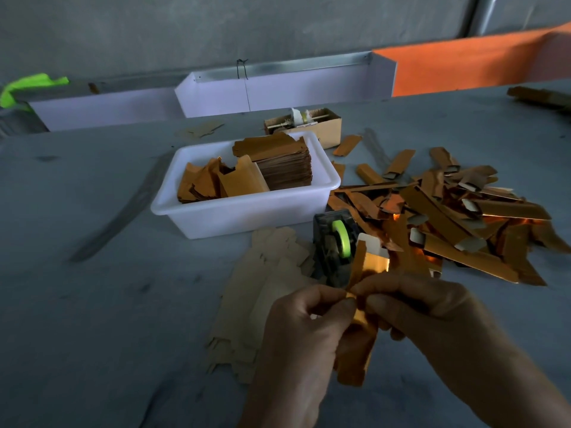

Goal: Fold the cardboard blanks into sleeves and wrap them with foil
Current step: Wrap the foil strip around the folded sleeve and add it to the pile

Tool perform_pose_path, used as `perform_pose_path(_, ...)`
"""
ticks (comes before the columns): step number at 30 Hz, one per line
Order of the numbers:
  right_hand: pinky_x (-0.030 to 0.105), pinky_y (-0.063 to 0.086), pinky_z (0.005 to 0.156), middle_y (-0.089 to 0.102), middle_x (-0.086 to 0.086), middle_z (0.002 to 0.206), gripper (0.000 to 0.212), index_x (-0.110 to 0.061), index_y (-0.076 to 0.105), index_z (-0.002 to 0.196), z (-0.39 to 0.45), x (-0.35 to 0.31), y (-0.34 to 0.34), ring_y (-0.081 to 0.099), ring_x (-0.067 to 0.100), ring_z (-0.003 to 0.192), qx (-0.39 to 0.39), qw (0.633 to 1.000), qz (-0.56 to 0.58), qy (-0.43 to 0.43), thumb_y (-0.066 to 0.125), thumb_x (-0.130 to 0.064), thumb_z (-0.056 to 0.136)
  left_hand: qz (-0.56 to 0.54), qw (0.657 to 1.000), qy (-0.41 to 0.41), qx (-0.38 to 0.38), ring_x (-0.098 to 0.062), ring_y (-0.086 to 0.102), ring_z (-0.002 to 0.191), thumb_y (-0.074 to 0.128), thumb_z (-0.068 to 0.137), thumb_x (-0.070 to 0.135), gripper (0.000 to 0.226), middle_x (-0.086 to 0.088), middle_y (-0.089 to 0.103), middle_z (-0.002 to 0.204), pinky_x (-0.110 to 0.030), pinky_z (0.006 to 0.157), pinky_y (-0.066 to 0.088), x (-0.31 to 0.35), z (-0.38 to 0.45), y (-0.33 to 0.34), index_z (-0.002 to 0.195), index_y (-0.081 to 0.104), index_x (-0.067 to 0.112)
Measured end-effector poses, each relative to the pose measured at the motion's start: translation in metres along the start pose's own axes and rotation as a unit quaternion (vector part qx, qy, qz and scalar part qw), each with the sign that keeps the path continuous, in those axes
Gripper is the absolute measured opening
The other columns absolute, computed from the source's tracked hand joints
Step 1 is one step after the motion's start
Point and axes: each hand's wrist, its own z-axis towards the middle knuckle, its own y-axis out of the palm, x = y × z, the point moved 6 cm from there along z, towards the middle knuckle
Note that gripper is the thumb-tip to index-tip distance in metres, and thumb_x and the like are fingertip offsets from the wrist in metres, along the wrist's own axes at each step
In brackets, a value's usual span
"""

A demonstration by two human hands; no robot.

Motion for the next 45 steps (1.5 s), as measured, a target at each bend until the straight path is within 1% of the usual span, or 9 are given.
perform_pose_path(4, 0.011, 0.047, 0.055, 0.067, -0.018, 0.076, 0.023, -0.040, 0.065, 0.079, 0.000, 0.000, -0.003, 0.062, 0.001, 0.069, 0.027, 0.998, -0.057, -0.005, 0.067, -0.017, 0.078, 0.003, 1.000, -0.010, -0.013, -0.016, 0.072, 0.073, 0.066, 0.086, 0.014, 0.019, -0.002, 0.074, 0.074, -0.034, 0.073, 0.060, 0.003, -0.001, 0.000, 0.076, 0.075, 0.027)
perform_pose_path(9, 0.018, 0.047, 0.052, 0.070, -0.011, 0.076, 0.042, -0.041, 0.045, 0.096, 0.002, 0.002, -0.004, 0.066, 0.005, 0.065, 0.028, 0.998, -0.048, 0.003, 0.071, -0.018, 0.073, -0.001, 0.999, -0.035, -0.025, -0.015, 0.073, 0.075, 0.065, 0.087, 0.013, 0.021, -0.002, 0.074, 0.076, -0.034, 0.075, 0.060, 0.003, -0.002, -0.001, 0.075, 0.075, 0.027)
perform_pose_path(18, 0.017, 0.047, 0.051, 0.070, -0.015, 0.077, 0.033, -0.034, 0.045, 0.092, 0.005, 0.008, -0.001, 0.066, 0.004, 0.066, 0.015, 0.997, -0.066, 0.021, 0.069, -0.022, 0.073, -0.014, 0.998, -0.035, -0.046, -0.015, 0.073, 0.073, 0.065, 0.087, 0.012, 0.016, -0.003, 0.074, 0.076, -0.028, 0.070, 0.059, 0.003, -0.002, -0.001, 0.076, 0.074, 0.017)
perform_pose_path(27, 0.017, 0.046, 0.054, 0.067, -0.022, 0.076, 0.030, -0.031, 0.046, 0.088, 0.004, 0.007, 0.002, 0.063, -0.002, 0.066, 0.026, 0.993, -0.113, 0.019, 0.071, -0.019, 0.076, -0.016, 0.997, -0.032, -0.065, -0.013, 0.073, 0.075, 0.067, 0.084, 0.026, 0.011, 0.001, 0.075, 0.076, -0.029, 0.074, 0.059, 0.001, -0.003, -0.001, 0.075, 0.074, 0.026)
perform_pose_path(30, 0.013, 0.048, 0.055, 0.066, -0.024, 0.079, 0.030, -0.032, 0.045, 0.087, 0.003, 0.003, 0.004, 0.062, -0.005, 0.068, 0.031, 0.989, -0.143, 0.009, 0.071, -0.022, 0.076, -0.013, 0.999, -0.008, -0.028, -0.016, 0.072, 0.067, 0.066, 0.086, 0.020, 0.019, -0.001, 0.073, 0.068, -0.026, 0.062, 0.056, -0.002, -0.001, -0.003, 0.069, 0.073, 0.024)
perform_pose_path(36, 0.009, 0.048, 0.057, 0.065, -0.008, 0.067, 0.032, -0.033, 0.041, 0.084, 0.000, -0.004, 0.002, 0.060, -0.009, 0.069, 0.059, 0.974, -0.218, 0.015, 0.072, -0.028, 0.076, 0.059, 0.995, 0.073, 0.046, -0.018, 0.069, 0.061, 0.062, 0.089, 0.017, 0.023, -0.002, 0.070, 0.063, -0.039, 0.061, 0.057, -0.003, -0.005, -0.001, 0.070, 0.070, 0.027)
perform_pose_path(39, 0.015, 0.045, 0.049, 0.063, -0.012, 0.072, 0.032, -0.035, 0.037, 0.087, -0.002, -0.008, 0.002, 0.060, 0.000, 0.063, 0.078, 0.959, -0.271, 0.027, 0.068, -0.037, 0.079, 0.092, 0.982, 0.131, 0.098, -0.016, 0.068, 0.059, 0.064, 0.085, 0.015, 0.019, -0.006, 0.069, 0.066, -0.038, 0.056, 0.057, -0.002, -0.010, 0.002, 0.069, 0.069, 0.024)
perform_pose_path(42, 0.017, 0.044, 0.055, 0.062, -0.013, 0.076, 0.036, -0.035, 0.036, 0.091, -0.002, -0.006, 0.000, 0.058, 0.001, 0.068, 0.081, 0.949, -0.301, 0.056, 0.067, -0.044, 0.077, 0.132, 0.962, 0.200, 0.135, -0.016, 0.067, 0.060, 0.067, 0.084, 0.017, 0.016, -0.005, 0.067, 0.069, -0.041, 0.058, 0.057, 0.001, -0.016, 0.006, 0.070, 0.066, 0.025)
perform_pose_path(45, 0.023, 0.045, 0.053, 0.058, -0.010, 0.067, 0.047, -0.033, 0.040, 0.086, -0.003, -0.005, -0.006, 0.056, 0.004, 0.061, 0.082, 0.942, -0.316, 0.082, 0.059, -0.068, 0.061, 0.117, 0.959, 0.206, 0.157, -0.021, 0.067, 0.060, 0.064, 0.083, 0.023, 0.012, -0.008, 0.067, 0.070, -0.042, 0.058, 0.056, 0.001, -0.020, 0.005, 0.072, 0.064, 0.026)
